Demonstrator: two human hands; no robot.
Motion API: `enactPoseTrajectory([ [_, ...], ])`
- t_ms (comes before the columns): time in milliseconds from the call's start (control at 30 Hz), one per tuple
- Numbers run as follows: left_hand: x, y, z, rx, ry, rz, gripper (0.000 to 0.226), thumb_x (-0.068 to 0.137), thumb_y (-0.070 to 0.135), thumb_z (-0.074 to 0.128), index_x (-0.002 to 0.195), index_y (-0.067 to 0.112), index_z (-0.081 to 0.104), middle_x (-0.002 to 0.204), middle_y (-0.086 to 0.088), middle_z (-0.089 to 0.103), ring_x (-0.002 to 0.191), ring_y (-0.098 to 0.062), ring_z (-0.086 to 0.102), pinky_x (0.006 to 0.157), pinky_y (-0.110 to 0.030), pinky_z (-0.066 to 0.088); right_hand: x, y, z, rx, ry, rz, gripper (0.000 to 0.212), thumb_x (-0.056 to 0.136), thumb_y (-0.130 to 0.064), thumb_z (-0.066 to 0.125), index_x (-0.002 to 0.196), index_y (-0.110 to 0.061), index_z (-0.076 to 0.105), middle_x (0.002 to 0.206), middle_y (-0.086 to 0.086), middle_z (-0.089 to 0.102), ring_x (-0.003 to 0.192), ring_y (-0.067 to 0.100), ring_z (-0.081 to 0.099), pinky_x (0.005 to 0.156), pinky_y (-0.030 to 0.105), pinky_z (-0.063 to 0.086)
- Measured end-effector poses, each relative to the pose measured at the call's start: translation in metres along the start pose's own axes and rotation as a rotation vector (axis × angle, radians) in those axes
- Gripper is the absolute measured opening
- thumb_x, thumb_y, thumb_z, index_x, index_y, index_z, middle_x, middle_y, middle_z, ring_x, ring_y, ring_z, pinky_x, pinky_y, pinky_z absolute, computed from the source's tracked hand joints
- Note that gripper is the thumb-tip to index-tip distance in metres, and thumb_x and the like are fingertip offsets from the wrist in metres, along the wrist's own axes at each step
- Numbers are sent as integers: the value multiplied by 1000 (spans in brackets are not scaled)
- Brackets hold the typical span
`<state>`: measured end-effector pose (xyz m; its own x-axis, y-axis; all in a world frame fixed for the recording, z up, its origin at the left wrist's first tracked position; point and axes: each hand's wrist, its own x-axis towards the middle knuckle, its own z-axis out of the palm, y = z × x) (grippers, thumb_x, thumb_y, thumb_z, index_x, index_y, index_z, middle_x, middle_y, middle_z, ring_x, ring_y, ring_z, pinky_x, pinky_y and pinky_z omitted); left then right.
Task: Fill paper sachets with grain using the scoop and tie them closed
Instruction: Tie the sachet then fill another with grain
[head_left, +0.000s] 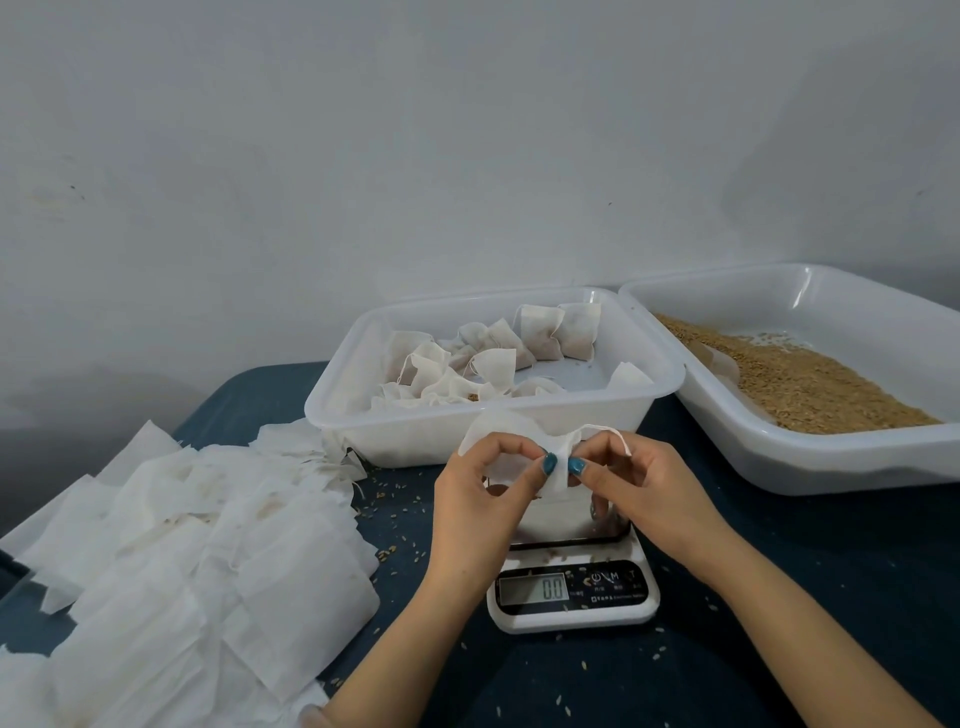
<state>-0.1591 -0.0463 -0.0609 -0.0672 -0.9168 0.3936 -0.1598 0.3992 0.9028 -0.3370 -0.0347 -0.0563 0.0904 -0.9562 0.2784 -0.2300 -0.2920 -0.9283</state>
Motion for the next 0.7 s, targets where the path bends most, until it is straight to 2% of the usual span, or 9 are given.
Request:
enactPoseTrajectory([
  [67, 0, 1, 0, 39, 26, 29, 13, 84, 24, 78, 79, 33, 70, 93, 14, 68, 88, -17, 64, 64, -34, 53, 0, -1, 0, -13, 0, 3, 7, 91, -17, 67, 85, -18, 70, 81, -3, 72, 55, 13, 60, 58, 24, 53],
  [133, 0, 3, -1, 61, 61, 57, 12, 83, 28, 78, 79, 35, 70, 99, 17, 63, 99, -8, 59, 65, -22, 47, 0, 0, 1, -36, 2, 26, 8, 91, -19, 68, 83, -19, 69, 79, -3, 72, 56, 12, 61, 58, 24, 53],
  [200, -2, 6, -2, 77, 102, 71, 8, 78, 39, 78, 80, 38, 70, 114, 20, 53, 115, 8, 46, 79, -13, 42, 1, 2, 0, -68, 21, 52, 12, 91, -20, 68, 80, -18, 67, 71, -7, 70, 54, 10, 61, 56, 24, 51],
  [267, -3, 6, -4, 138, 146, 120, 10, 74, 47, 75, 80, 40, 71, 132, 19, 39, 126, 10, 34, 93, -4, 31, 2, 4, 0, -99, 46, 73, 16, 92, -19, 67, 76, -18, 63, 63, -9, 67, 53, 9, 61, 54, 22, 48],
  [333, -2, 6, -4, 223, 176, 174, 8, 75, 44, 78, 78, 43, 70, 138, 20, 33, 133, -2, 30, 103, -13, 30, 3, 7, -1, -97, 74, 94, 19, 91, -17, 66, 73, -17, 61, 62, -8, 66, 53, 10, 62, 55, 21, 46],
  [400, -3, 5, -3, 308, 195, 245, 17, 79, 33, 81, 79, 44, 67, 137, 15, 36, 134, -8, 29, 107, -22, 31, 3, 8, -2, -75, 90, 100, 22, 91, -15, 65, 70, -17, 59, 61, -5, 65, 51, 11, 61, 55, 22, 44],
  [467, -3, 4, -3, 387, 206, 334, 14, 82, 28, 79, 83, 37, 68, 135, 10, 41, 133, -9, 30, 109, -18, 26, 3, 8, -2, -64, 80, 88, 24, 91, -14, 64, 68, -18, 58, 59, -4, 64, 51, 11, 60, 55, 23, 43],
  [600, -2, 2, -5, 534, 176, 459, 9, 90, 35, 66, 92, 26, 67, 129, 11, 51, 128, -8, 33, 108, -17, 25, 1, 7, 0, -26, 69, 17, 26, 92, -15, 64, 67, -19, 57, 60, -2, 62, 52, 12, 58, 57, 26, 45],
  [700, -2, 2, -4, 558, 153, 433, 17, 92, 40, 59, 94, 24, 66, 126, 11, 54, 125, -11, 36, 106, -18, 27, -3, 4, 2, -172, 210, -210, 20, 91, -25, 63, 73, -21, 56, 66, -3, 60, 55, 11, 57, 56, 24, 47],
])
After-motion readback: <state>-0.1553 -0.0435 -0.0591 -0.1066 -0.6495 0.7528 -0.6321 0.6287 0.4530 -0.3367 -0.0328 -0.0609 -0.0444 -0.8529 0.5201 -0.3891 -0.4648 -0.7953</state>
